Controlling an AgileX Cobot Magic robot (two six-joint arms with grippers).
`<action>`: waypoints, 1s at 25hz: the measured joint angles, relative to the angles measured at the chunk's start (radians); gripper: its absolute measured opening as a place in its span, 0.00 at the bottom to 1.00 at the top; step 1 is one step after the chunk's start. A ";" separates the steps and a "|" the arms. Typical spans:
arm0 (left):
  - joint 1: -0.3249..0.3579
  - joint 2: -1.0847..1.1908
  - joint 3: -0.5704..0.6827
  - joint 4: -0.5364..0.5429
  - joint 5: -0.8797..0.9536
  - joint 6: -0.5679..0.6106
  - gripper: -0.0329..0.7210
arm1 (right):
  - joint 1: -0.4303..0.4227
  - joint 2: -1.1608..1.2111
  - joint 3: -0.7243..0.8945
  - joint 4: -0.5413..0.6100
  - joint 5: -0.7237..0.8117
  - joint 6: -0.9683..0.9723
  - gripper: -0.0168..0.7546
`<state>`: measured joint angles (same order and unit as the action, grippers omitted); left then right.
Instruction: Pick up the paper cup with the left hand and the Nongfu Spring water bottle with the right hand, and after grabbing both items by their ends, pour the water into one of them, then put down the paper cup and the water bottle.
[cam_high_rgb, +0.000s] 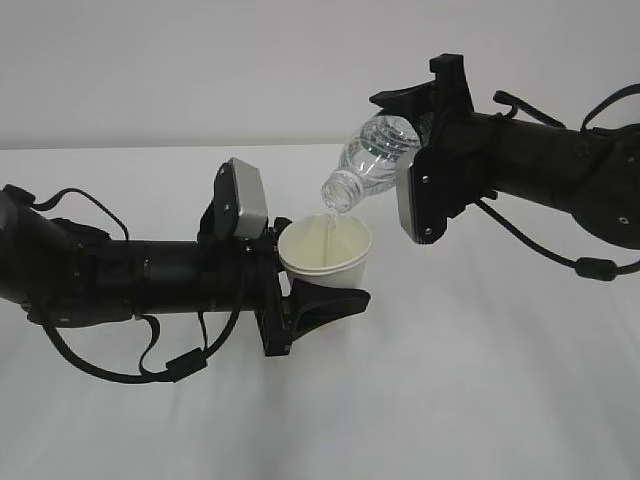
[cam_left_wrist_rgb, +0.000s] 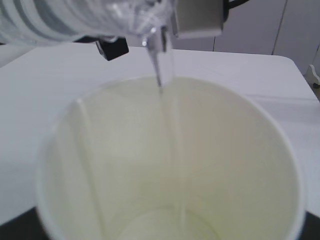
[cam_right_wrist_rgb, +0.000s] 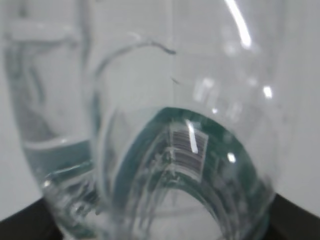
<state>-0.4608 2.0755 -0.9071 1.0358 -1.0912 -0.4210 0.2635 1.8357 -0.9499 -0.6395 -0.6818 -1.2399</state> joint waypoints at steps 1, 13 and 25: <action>0.000 0.000 0.000 0.000 0.000 0.000 0.70 | 0.000 0.000 0.000 0.000 0.000 0.000 0.66; 0.000 0.000 0.000 0.000 0.000 0.000 0.70 | 0.000 0.000 0.000 0.000 -0.002 0.000 0.66; 0.000 0.000 0.000 0.000 0.000 0.000 0.70 | 0.000 0.000 0.000 0.000 -0.002 -0.002 0.66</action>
<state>-0.4608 2.0755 -0.9071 1.0358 -1.0912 -0.4210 0.2635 1.8357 -0.9499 -0.6395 -0.6834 -1.2419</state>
